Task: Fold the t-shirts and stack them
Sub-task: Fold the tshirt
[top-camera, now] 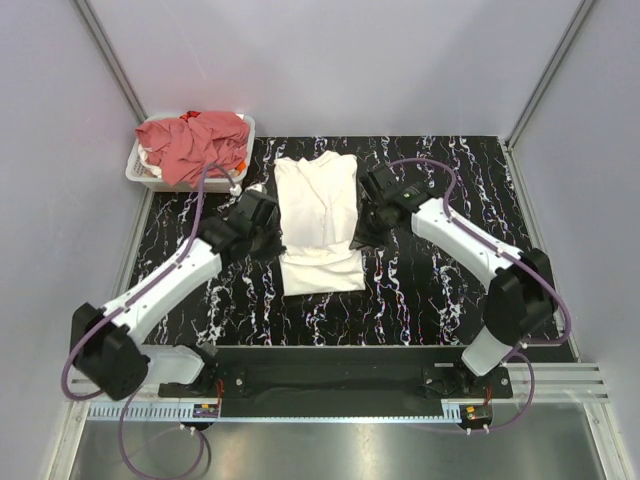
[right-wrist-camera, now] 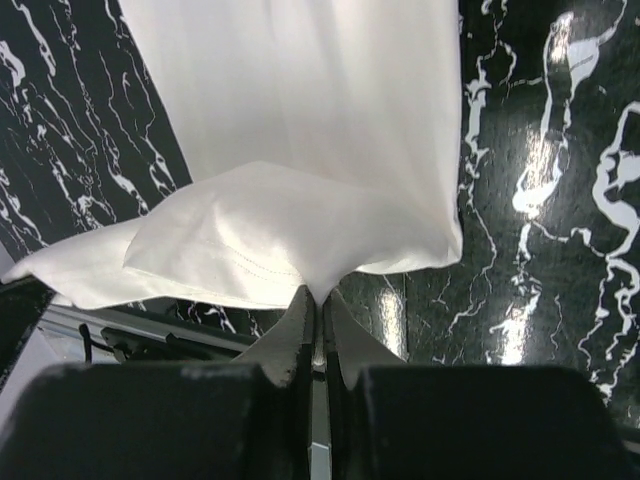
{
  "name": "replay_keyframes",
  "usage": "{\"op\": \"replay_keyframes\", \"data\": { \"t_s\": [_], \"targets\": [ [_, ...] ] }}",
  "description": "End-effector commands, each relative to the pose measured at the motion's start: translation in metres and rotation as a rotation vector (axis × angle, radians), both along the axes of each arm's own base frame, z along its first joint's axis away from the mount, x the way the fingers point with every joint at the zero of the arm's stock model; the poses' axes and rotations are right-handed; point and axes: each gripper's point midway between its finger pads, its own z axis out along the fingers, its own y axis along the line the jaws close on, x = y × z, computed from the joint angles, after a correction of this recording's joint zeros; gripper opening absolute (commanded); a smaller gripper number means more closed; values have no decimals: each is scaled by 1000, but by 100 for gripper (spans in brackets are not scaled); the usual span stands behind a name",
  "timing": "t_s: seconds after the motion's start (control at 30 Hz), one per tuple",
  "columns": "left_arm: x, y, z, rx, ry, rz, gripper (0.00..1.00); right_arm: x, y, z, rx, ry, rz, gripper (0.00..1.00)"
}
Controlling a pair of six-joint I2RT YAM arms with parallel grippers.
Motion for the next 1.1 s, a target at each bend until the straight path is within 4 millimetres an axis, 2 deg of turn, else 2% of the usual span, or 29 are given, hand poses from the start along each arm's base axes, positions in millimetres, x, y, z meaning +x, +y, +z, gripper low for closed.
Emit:
{"op": "replay_keyframes", "data": {
  "t_s": [0.0,0.13,0.17,0.43,0.5,0.53,0.67,1.0,1.07],
  "targets": [
    [37,-10,21,-32,-77,-68,0,20,1,10,5,-30,38,0],
    [63,-11,19,-30,-66,-78,0,38,-1,0,-3,-11,31,0],
    [69,-9,11,-19,-47,-79,0,44,-1,2,5,-16,28,0],
    [105,-6,-17,-22,16,-84,0,78,-3,-22,-2,18,45,0],
    [112,-3,-29,-18,44,-80,0,88,-4,-20,9,6,49,0],
    [118,-2,-27,-19,34,-76,0,92,-4,-26,5,15,51,0],
    [137,5,-38,-18,55,-70,0,113,-4,-23,28,-7,66,0],
    [166,0,-55,-31,76,-112,0,133,-2,-42,54,22,83,0],
    [169,1,-63,-23,92,-113,0,138,-1,-45,60,24,90,0]
  ]
}}
